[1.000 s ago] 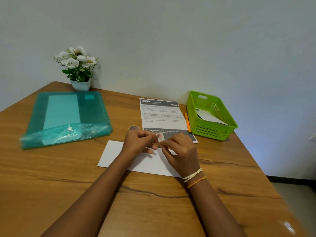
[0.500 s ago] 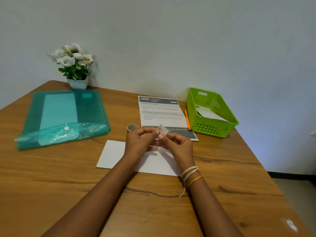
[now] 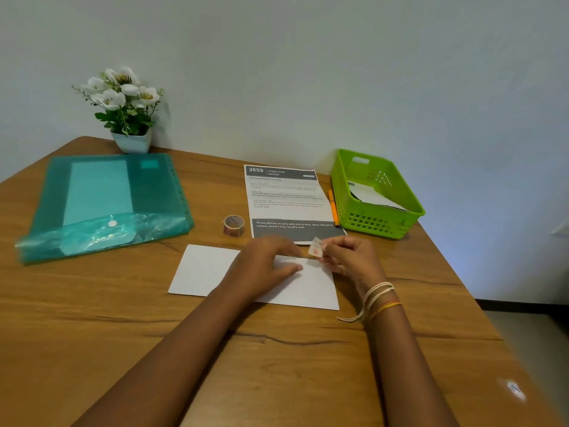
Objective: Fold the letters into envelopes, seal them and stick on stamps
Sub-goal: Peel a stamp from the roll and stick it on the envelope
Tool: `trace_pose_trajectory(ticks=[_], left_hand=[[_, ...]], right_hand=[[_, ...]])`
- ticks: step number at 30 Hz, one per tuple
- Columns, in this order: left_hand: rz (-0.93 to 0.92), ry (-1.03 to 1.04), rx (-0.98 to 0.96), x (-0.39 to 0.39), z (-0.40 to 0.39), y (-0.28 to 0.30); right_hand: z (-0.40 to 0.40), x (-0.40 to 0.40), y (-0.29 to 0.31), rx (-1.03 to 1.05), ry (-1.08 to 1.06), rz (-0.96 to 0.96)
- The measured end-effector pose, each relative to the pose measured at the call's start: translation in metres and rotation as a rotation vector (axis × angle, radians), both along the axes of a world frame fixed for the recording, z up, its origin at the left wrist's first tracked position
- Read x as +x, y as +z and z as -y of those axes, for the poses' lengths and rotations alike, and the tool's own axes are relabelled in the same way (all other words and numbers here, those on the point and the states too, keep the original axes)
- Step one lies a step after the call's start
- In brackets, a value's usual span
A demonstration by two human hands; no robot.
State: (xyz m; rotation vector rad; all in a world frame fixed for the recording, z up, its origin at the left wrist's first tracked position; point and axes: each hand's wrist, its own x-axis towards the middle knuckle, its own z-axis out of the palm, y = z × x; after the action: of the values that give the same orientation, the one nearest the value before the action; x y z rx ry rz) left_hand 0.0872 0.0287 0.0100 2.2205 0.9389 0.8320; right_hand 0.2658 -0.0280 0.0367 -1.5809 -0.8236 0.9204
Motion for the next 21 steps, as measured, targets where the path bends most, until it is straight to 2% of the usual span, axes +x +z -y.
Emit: trace_pose_trajectory(ticks=[2, 5, 10, 21], left_hand=[[-0.130, -0.057, 0.043, 0.001, 0.002, 0.000], [-0.228, -0.084, 0.048, 0.002, -0.002, -0.002], [-0.284, -0.099, 0.060, 0.004, -0.005, -0.004], [-0.324, -0.135, 0.063, 0.004, -0.005, -0.005]], right_hand=[[0.002, 0.008, -0.001, -0.094, 0.013, 0.093], [0.004, 0.015, 0.000, -0.203, 0.051, 0.194], [0.006, 0.022, 0.001, -0.267, 0.112, 0.326], [0.002, 0.022, -0.003, -0.289, 0.107, 0.415]])
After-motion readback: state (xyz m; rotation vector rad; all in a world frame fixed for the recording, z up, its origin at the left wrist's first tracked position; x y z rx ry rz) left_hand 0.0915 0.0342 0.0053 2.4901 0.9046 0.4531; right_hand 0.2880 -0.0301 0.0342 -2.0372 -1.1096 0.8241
